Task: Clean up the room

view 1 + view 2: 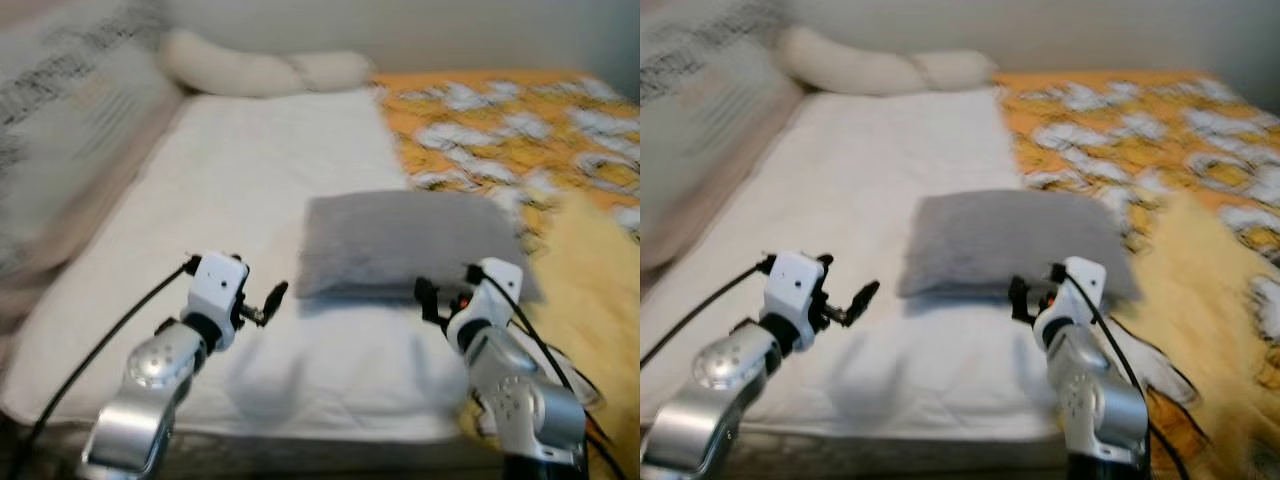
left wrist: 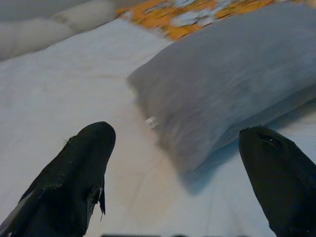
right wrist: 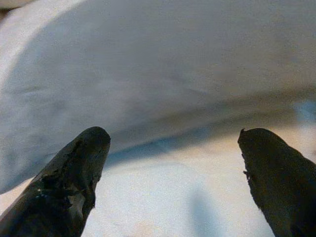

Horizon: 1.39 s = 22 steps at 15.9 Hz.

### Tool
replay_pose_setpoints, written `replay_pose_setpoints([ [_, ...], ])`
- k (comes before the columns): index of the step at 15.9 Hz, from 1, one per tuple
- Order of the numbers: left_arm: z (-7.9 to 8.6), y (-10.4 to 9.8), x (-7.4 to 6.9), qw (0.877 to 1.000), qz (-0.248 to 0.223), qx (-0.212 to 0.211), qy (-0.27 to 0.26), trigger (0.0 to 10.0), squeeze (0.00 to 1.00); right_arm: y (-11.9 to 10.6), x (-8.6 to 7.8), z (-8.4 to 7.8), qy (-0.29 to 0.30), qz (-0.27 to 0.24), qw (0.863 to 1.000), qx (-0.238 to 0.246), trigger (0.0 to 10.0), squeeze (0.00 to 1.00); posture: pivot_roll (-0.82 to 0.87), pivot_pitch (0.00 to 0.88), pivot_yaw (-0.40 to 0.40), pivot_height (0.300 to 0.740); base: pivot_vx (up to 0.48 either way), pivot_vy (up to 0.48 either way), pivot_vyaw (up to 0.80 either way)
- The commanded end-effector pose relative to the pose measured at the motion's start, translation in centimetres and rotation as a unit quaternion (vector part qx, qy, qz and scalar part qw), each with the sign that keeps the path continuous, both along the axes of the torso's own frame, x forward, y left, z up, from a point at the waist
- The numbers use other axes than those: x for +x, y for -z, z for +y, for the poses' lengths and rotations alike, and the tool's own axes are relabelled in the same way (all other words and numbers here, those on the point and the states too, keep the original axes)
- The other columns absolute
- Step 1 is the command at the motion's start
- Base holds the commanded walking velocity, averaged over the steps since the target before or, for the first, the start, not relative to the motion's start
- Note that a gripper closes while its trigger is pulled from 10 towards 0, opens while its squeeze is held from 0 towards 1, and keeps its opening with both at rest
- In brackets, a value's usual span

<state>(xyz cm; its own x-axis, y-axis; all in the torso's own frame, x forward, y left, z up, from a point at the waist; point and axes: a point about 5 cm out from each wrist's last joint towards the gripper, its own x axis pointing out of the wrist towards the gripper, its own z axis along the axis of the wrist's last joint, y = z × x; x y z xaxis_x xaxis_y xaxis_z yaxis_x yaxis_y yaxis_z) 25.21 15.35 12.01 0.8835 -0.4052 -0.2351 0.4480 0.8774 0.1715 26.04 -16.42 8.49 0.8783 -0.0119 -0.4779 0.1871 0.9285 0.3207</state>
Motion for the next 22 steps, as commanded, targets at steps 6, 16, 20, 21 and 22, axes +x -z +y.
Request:
replay_pose_setpoints([
  [6,-0.3,-0.3,0.7,1.000,-0.001,-0.001,0.019,10.0,0.00,1.4,2.5,0.2,0.047,0.014,0.995,0.092,10.0,1.00,0.04,0.000,0.057,0.740,0.000,0.000,0.00],
  [16,-0.2,-0.6,0.9,0.999,-0.009,0.007,0.032,10.0,0.00,2.7,9.1,2.8,0.115,0.034,0.950,0.289,10.0,0.00,0.08,0.000,0.059,0.740,0.000,0.000,0.00],
  [20,-0.3,-0.7,0.6,0.999,-0.012,0.011,0.033,10.0,0.00,2.5,9.7,2.8,0.181,0.037,0.918,0.352,10.0,0.00,0.10,0.000,0.059,0.740,0.000,0.000,0.00],
  [21,-0.3,-0.6,0.6,0.999,-0.011,0.013,0.034,10.0,0.00,2.4,9.7,2.8,0.182,0.034,0.916,0.355,10.0,0.00,0.10,0.000,0.060,0.740,0.000,0.000,0.00],
  [22,-0.4,-0.7,0.6,0.999,-0.012,0.014,0.036,10.0,0.00,2.2,9.9,2.9,0.183,0.027,0.914,0.362,4.2,0.00,0.10,0.000,0.061,0.740,0.000,0.000,0.00],
])
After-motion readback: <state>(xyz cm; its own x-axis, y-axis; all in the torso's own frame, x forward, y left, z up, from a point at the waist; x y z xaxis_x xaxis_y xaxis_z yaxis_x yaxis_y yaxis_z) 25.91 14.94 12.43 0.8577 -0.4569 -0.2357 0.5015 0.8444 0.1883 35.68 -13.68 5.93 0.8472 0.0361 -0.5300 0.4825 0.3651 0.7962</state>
